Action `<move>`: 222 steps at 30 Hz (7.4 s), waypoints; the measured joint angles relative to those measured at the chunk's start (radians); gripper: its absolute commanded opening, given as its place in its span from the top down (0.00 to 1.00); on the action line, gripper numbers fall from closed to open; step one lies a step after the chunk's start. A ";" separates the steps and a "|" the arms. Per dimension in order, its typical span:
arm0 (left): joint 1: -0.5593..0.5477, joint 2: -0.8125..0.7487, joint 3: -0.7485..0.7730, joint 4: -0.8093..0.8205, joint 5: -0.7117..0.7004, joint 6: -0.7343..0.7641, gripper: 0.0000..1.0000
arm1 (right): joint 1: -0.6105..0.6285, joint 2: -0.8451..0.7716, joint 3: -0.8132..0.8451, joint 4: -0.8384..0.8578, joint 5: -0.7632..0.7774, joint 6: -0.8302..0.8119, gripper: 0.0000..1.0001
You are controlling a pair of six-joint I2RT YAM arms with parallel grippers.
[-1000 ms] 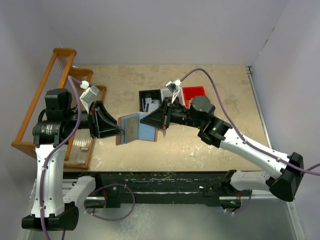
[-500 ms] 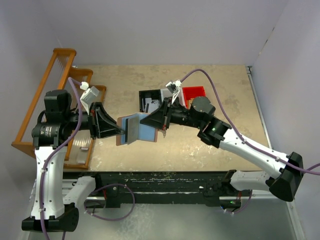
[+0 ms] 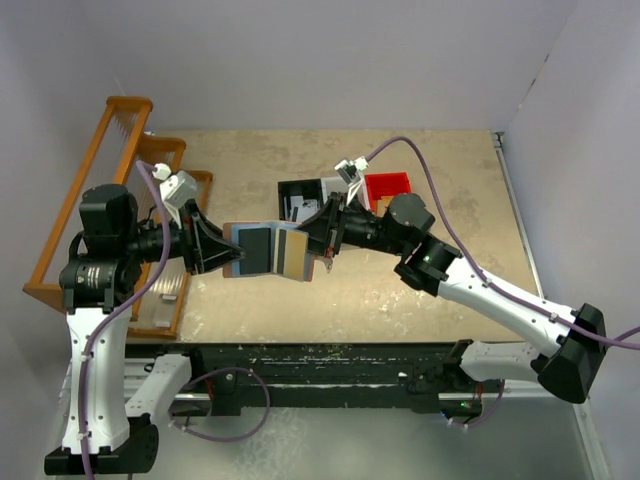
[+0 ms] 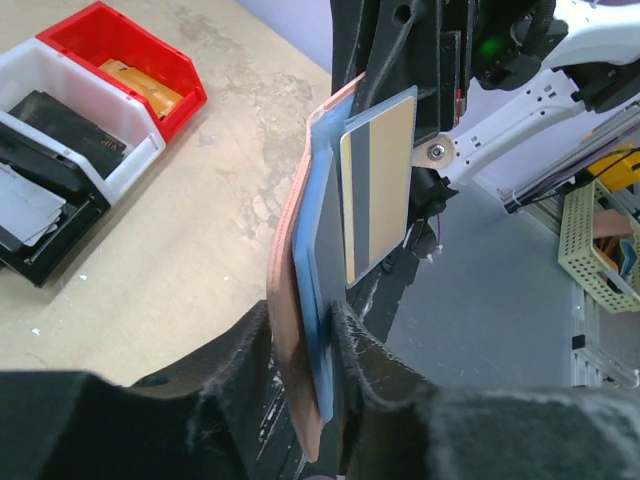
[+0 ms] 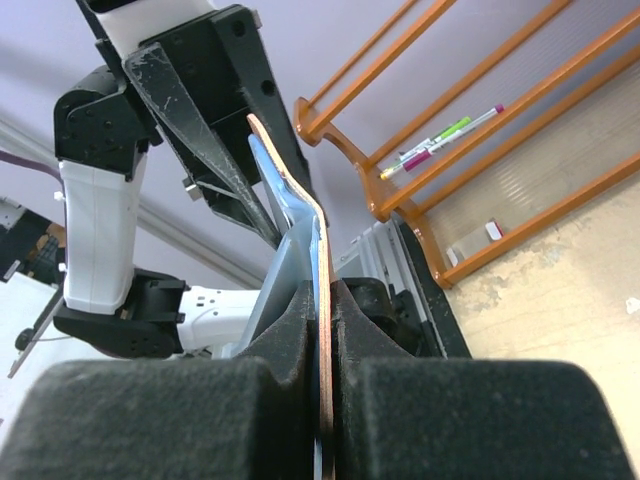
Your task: Take the credit cards out of the card holder
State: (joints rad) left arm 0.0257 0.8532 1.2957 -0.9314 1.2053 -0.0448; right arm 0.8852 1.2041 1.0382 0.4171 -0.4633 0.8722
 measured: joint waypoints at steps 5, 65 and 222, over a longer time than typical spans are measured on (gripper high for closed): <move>0.000 0.005 -0.002 0.004 0.013 -0.019 0.49 | 0.000 0.000 0.000 0.019 -0.003 0.011 1.00; -0.001 0.050 -0.043 0.073 -0.177 -0.114 1.00 | 0.047 -0.008 0.139 -0.165 0.120 -0.068 0.54; 0.011 0.082 0.021 -0.104 0.333 -0.021 0.86 | 0.063 0.021 -0.090 0.263 -0.126 0.128 1.00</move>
State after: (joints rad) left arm 0.0368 0.9352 1.3170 -1.0355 1.5379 -0.0654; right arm 0.9485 1.2255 0.9478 0.6800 -0.5888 1.0000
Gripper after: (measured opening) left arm 0.167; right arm 0.005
